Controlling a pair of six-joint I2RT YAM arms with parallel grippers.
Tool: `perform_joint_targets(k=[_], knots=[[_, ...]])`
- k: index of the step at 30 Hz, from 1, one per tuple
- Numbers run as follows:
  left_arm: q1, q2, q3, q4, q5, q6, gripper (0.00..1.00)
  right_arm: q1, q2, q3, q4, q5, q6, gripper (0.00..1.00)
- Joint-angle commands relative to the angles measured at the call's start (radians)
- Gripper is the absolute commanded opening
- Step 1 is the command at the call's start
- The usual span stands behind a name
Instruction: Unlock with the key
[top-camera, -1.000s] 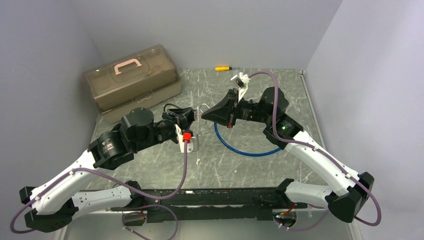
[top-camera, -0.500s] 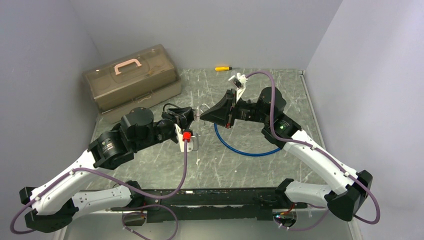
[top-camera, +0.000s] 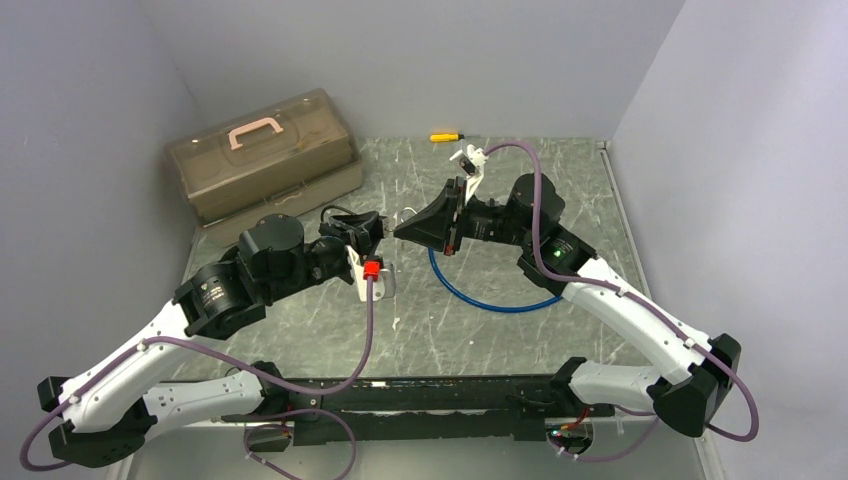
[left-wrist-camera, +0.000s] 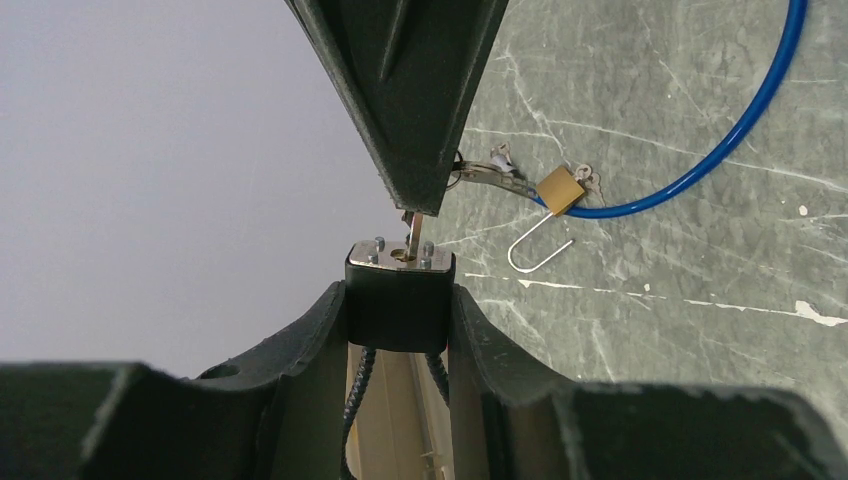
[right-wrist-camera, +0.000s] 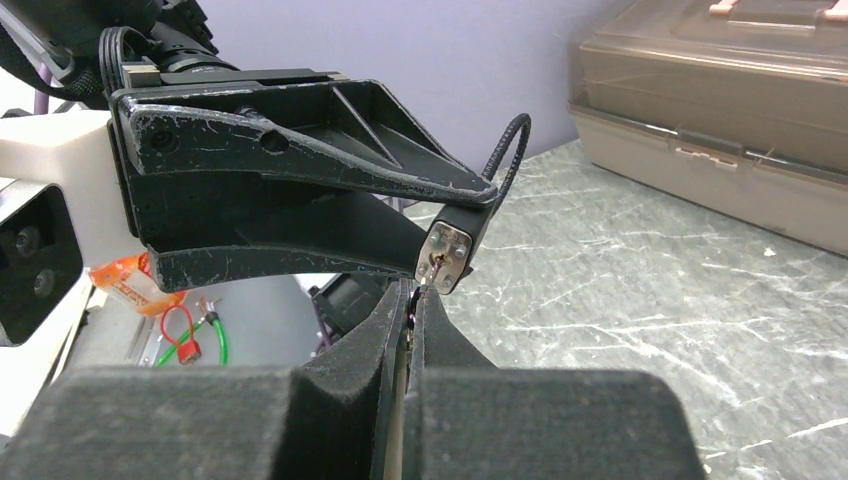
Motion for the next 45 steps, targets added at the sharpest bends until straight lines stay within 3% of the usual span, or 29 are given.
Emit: perform_joint_targets(k=[1, 19, 29, 37, 45], knots=[[-0.003, -0.019, 0.028, 0.066, 0.029, 0.001, 0.00, 0.006, 0.006, 0.038, 0.021, 0.035, -0.007, 0.00], [-0.027, -0.014, 0.014, 0.052, 0.001, 0.120, 0.00, 0.018, 0.073, 0.070, -0.023, 0.072, 0.005, 0.00], [-0.043, 0.022, 0.065, 0.042, 0.001, 0.094, 0.00, 0.026, 0.069, 0.043, -0.027, 0.115, -0.013, 0.00], [-0.107, 0.093, 0.104, 0.007, -0.117, 0.131, 0.00, 0.041, 0.065, 0.023, -0.020, 0.155, -0.011, 0.00], [-0.118, 0.085, 0.100, 0.069, -0.132, 0.065, 0.00, 0.042, 0.023, -0.082, 0.121, 0.176, 0.032, 0.00]])
